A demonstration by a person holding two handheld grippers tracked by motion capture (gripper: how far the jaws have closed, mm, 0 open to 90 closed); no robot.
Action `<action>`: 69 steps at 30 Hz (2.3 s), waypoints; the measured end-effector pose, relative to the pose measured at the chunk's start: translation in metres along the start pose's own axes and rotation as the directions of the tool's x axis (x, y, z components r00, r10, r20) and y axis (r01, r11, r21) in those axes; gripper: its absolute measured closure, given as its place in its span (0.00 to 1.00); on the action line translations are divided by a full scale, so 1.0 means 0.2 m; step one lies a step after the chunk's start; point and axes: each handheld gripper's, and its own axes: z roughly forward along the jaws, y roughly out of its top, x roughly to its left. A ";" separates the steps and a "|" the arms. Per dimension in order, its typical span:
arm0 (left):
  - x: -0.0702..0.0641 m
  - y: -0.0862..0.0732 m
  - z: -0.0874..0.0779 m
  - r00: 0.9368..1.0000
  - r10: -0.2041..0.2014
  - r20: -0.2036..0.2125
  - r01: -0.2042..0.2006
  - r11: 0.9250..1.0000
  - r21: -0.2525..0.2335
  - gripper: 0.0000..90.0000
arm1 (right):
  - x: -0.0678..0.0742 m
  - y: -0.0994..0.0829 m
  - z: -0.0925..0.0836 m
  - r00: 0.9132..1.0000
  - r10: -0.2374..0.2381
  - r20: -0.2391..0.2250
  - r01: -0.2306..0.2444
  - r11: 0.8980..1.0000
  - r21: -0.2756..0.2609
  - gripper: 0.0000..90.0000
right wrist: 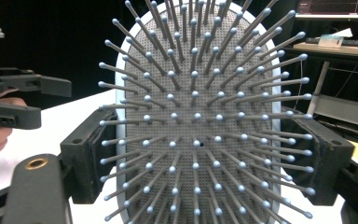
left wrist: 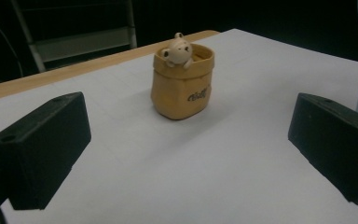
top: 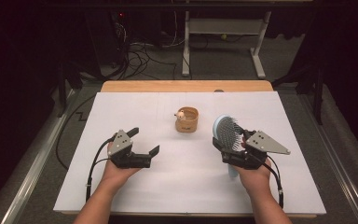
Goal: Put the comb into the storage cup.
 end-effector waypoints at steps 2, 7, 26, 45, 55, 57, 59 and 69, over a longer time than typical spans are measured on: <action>-0.02 0.00 0.04 1.000 0.002 0.016 -0.002 1.000 -0.002 0.00 | 0.00 0.00 0.00 1.000 -0.005 0.002 0.005 1.000 -0.003 0.23; -0.07 0.00 0.11 0.999 0.016 0.043 -0.016 1.000 -0.008 0.00 | 0.01 0.00 0.00 1.000 -0.010 0.005 0.010 1.000 0.001 0.23; -0.15 0.00 0.09 0.995 0.031 0.096 -0.031 1.000 0.000 0.00 | 0.04 0.01 0.01 0.999 -0.040 0.020 0.040 0.999 -0.012 0.23; -0.15 0.01 0.06 0.994 0.038 0.103 -0.038 0.999 -0.008 0.00 | 0.11 0.10 0.18 0.994 -0.108 0.000 0.108 0.994 0.000 0.23; -0.16 0.04 0.03 0.993 0.038 0.116 -0.035 0.999 -0.031 0.00 | 0.17 0.07 0.25 0.992 -0.129 -0.006 0.129 0.992 0.007 0.23; -0.16 0.04 0.03 0.992 0.035 0.120 -0.031 0.999 -0.036 0.00 | 0.18 0.07 0.26 0.991 -0.134 -0.010 0.134 0.991 0.008 0.23; -0.17 0.05 0.02 0.992 0.034 0.125 -0.029 0.999 -0.045 0.00 | 0.20 0.07 0.27 0.990 -0.144 -0.013 0.144 0.990 0.007 0.23; -0.16 0.07 0.00 0.993 0.032 0.117 -0.025 0.998 -0.053 0.01 | 0.25 0.05 0.30 0.987 -0.155 -0.032 0.156 0.988 0.007 0.23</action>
